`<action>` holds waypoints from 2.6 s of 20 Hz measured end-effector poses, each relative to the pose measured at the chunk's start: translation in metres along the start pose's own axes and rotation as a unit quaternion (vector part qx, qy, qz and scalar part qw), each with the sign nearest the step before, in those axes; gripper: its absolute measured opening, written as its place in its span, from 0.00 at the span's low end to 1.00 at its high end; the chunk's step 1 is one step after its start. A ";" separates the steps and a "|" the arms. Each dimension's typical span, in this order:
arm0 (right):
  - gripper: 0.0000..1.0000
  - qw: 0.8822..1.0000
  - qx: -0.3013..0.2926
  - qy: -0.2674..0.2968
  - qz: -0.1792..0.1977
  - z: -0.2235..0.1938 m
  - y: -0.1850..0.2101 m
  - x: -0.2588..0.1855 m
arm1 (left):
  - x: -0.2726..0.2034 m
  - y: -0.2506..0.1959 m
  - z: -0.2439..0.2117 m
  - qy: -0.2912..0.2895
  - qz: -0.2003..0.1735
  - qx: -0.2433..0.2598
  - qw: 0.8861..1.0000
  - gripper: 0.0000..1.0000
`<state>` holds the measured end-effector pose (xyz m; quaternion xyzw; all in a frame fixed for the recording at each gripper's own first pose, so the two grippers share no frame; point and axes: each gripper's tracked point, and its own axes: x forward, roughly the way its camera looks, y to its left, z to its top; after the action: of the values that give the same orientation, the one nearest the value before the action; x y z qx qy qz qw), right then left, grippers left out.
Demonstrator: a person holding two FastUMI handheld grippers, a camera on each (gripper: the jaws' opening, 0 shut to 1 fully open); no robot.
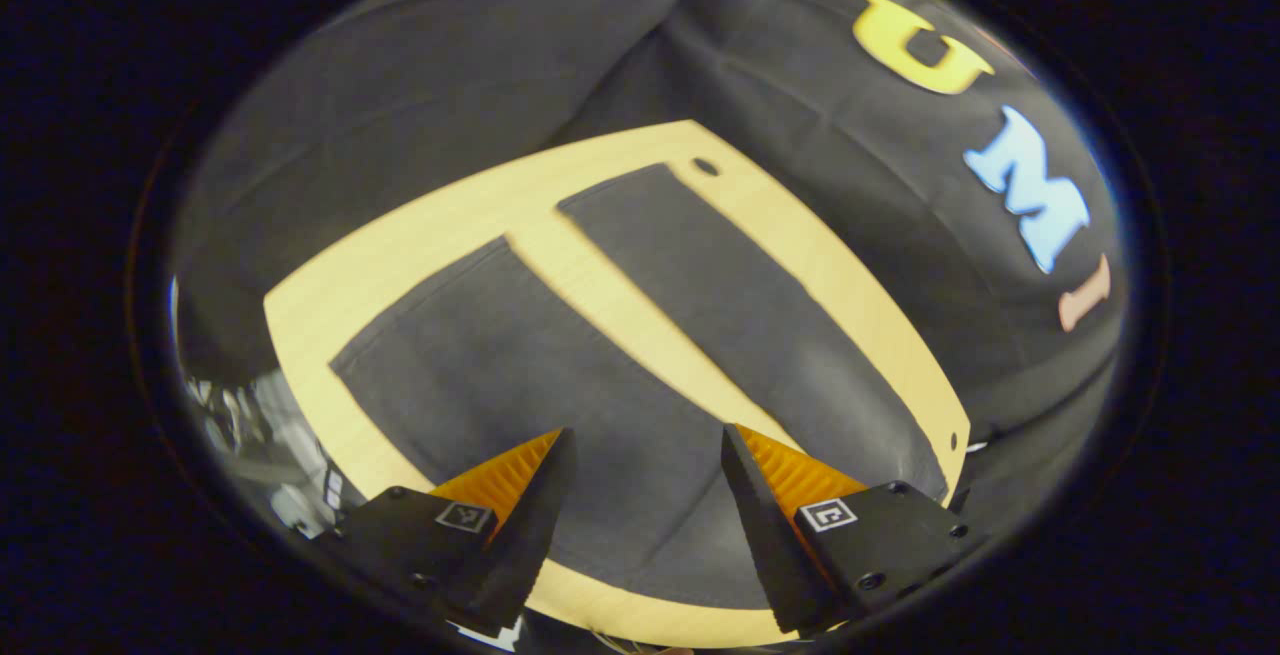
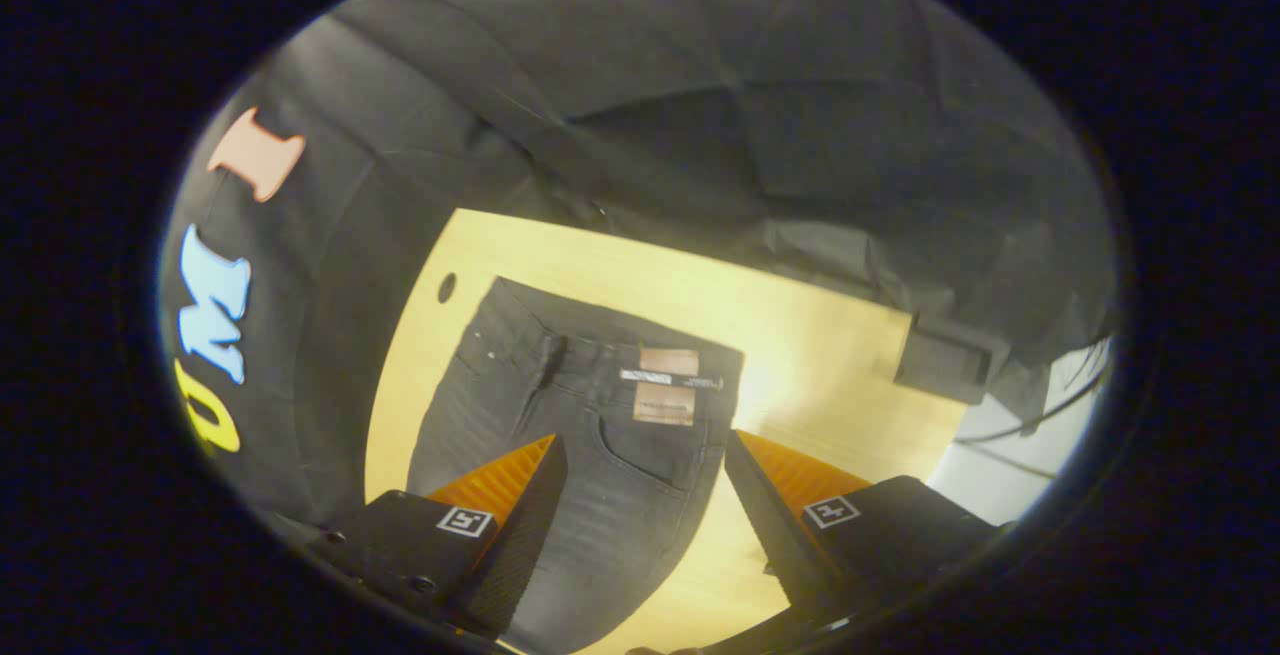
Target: Grasp the waist and the cuffs of the jeans and fold them to make the two legs overlap; first hold the waist and fold one-third of the jeans toward the cuffs, then hold the cuffs and fold the remaining one-third in the same direction to finish folding.
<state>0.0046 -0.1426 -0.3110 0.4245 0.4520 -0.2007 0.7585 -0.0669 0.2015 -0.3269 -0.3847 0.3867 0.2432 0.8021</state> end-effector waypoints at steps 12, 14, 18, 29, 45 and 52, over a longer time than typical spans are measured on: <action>0.97 0.981 -0.108 0.076 -0.141 -0.032 0.009 0.055 | -0.018 0.166 0.059 0.012 0.109 -0.181 0.977 0.96; 0.97 0.980 -0.112 0.076 -0.148 -0.032 0.006 0.053 | -0.014 0.181 0.058 0.014 0.148 -0.181 0.972 0.96; 0.86 0.981 -0.070 0.041 -0.179 -0.032 -0.007 0.054 | 0.014 0.185 0.037 0.022 0.190 -0.192 0.963 0.96; 0.55 0.981 -0.073 0.048 -0.175 -0.032 0.000 0.057 | 0.033 0.166 0.040 -0.002 0.237 -0.120 0.964 0.74; 0.05 0.990 0.048 0.062 0.120 0.011 0.145 -0.008 | 0.050 -0.004 0.190 -0.033 0.046 -0.137 0.989 0.08; 0.05 0.975 0.122 0.035 0.183 0.045 0.238 0.046 | 0.107 -0.107 0.303 -0.052 -0.011 -0.166 0.985 0.08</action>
<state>0.2146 -0.0430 -0.2300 0.5960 0.3647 -0.0976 0.7087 0.1997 0.3928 -0.2446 -0.5037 0.2945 0.3152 0.7485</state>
